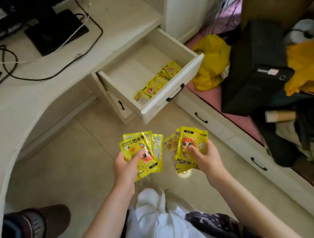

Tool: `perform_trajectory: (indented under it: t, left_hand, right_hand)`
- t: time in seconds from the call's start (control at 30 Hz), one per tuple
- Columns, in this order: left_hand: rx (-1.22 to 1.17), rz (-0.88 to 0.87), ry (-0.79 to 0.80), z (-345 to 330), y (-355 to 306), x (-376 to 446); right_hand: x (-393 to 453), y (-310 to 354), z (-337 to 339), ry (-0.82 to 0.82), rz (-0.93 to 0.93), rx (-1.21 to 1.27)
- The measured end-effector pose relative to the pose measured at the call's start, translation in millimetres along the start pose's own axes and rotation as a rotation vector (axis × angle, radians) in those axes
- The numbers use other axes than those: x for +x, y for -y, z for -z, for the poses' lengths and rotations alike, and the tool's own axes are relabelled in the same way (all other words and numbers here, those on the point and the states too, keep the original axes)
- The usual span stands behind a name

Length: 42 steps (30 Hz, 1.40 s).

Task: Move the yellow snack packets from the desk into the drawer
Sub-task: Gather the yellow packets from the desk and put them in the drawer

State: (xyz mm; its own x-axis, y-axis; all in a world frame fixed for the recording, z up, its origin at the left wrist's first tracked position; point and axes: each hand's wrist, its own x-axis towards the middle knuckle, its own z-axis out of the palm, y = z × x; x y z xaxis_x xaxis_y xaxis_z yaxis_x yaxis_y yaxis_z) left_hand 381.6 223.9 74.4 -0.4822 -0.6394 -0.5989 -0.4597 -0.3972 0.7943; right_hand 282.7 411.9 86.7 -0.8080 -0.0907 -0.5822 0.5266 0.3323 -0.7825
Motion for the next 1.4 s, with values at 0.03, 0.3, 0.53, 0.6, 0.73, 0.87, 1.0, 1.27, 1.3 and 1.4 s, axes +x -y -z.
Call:
perform_trajectory:
  t: [0.03,0.3,0.53,0.6,0.73,0.87,1.0,1.27,1.3,1.4]
  left_hand:
    - [0.014,-0.008,0.013,-11,-5,4]
    - [0.032,-0.005,0.049,-78,-56,67]
    - [-0.014,0.024,0.077,-123,-119,143]
    - [-0.027,0.022,0.078,-136,-133,160]
    - [-0.032,0.042,0.034,-159,-150,188]
    - [-0.056,0.071,-0.026,-186,-160,206]
    - [-0.146,0.111,-0.122,-214,-168,220]
    - [-0.372,0.227,-0.347,-268,-162,243]
    - [-0.404,0.249,-0.379,-272,-161,247]
    - [-0.486,0.294,-0.425,-280,-162,267]
  right_hand:
    - [6,2,6,-0.007,-0.006,0.017]
    - [79,40,28,-0.058,-0.039,0.051]
    - [169,115,26,-0.052,0.029,-0.020]
    - [191,135,26,-0.046,0.055,-0.018]
    - [232,166,28,-0.028,0.078,-0.040]
    - [273,197,30,0.068,0.124,-0.102]
    - [314,227,30,0.192,0.156,-0.169]
    - [392,269,18,0.388,0.173,-0.430]
    - [401,272,12,0.398,0.172,-0.462]
    - [426,283,-12,0.407,0.166,-0.519]
